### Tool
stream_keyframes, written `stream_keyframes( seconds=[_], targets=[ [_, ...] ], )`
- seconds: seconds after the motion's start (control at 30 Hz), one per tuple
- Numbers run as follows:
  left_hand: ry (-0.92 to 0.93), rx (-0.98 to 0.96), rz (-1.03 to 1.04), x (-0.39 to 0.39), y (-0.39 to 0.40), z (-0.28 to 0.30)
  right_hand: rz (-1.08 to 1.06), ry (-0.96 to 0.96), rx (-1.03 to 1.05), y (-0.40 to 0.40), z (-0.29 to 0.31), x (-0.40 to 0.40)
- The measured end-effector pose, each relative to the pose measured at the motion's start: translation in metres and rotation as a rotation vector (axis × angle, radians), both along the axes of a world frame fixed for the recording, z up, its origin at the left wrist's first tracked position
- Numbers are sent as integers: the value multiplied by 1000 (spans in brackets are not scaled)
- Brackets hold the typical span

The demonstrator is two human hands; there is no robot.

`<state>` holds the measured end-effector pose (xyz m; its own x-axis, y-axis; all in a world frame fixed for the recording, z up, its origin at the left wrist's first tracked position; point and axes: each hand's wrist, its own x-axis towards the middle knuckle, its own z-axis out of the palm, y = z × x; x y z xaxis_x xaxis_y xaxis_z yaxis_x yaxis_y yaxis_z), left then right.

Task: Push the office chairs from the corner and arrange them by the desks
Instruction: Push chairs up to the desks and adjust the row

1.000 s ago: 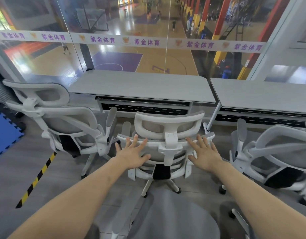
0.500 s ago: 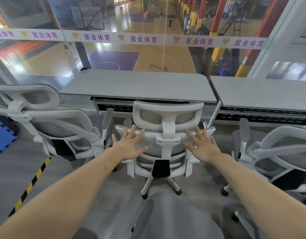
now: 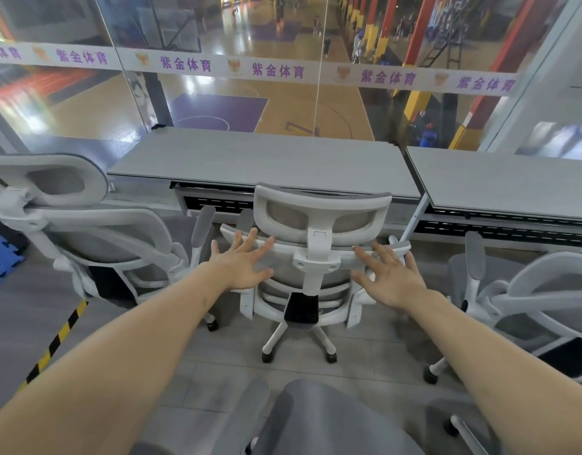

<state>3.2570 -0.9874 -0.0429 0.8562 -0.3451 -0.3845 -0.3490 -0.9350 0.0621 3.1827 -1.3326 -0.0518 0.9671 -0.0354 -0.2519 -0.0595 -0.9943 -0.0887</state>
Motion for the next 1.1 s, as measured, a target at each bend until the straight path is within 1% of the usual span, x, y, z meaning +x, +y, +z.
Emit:
stream_keyframes(
  seconds=[0.37, 0.6, 1.1],
  targets=[
    [13, -29, -2, -7, -17, 4, -42, -11, 24, -12, -11, -7],
    [38, -93, 73, -19, -30, -1, -38, 5, 29, -22, -9, -5],
    [4, -124, 87, -17, -28, -11, -29, 10, 56, -22, -11, -8]
  ],
)
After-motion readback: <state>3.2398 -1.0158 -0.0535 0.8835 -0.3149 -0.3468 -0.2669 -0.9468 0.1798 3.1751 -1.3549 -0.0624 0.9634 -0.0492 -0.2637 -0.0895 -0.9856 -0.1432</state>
